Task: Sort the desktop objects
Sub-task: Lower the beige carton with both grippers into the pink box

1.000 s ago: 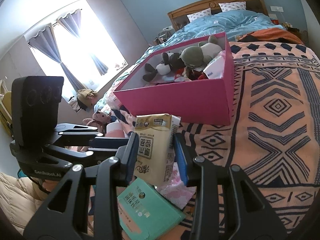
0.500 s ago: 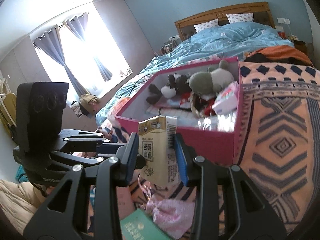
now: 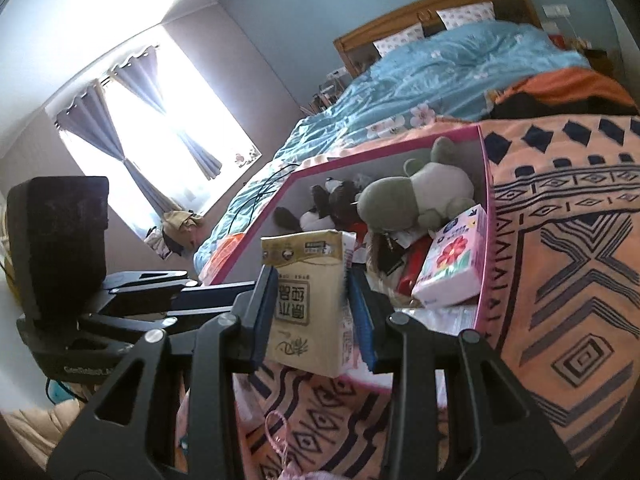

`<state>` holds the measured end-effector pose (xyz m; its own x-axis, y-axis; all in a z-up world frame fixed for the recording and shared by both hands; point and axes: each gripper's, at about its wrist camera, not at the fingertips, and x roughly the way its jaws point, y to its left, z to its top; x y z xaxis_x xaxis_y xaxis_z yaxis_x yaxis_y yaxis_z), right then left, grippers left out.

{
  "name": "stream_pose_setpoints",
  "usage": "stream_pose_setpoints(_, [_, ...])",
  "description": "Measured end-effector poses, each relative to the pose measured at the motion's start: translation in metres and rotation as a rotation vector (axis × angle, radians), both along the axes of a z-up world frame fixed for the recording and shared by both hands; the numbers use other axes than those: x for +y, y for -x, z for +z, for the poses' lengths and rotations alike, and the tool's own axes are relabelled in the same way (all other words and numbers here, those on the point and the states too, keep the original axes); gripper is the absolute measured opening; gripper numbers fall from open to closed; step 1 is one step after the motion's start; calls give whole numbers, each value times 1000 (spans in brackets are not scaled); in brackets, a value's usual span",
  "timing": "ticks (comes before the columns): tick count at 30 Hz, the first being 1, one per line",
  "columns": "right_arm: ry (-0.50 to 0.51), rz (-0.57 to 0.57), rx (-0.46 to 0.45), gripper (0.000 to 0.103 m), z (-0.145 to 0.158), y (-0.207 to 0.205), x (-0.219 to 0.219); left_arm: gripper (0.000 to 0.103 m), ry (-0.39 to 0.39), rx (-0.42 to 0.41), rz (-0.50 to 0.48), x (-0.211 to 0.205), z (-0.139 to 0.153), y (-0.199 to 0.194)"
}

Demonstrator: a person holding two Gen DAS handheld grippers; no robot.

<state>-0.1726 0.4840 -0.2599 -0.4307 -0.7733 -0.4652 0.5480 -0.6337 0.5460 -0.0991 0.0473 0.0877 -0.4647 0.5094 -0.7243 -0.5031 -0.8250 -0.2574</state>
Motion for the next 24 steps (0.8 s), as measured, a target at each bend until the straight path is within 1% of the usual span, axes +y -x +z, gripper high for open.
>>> stream_pose_setpoints(9, [-63,-42,-34,39,-11,32,-10,20,-15,-66,32,-1,-25,40])
stream_pose_setpoints(12, [-103,-55,-29,39,-12,38,-17,20,-20,-86,46,-2,-33,53])
stream_pose_setpoints(15, [-152,-69,-24,38,-13,45,-22,20,-47,-126,43,-5,-40,63])
stream_pose_setpoints(19, [-259,-85,-11,29,-15,52,-32,20,-40,-174,55,-7,-56,77])
stream_pose_setpoints(22, [-368,-105,26,23,-19,54,-42,20,-37,-210,67,-8,-68,86])
stream_pose_setpoints(24, [-437,-119,63,21,-22,53,-47,20,-24,-225,79,-7,-75,90])
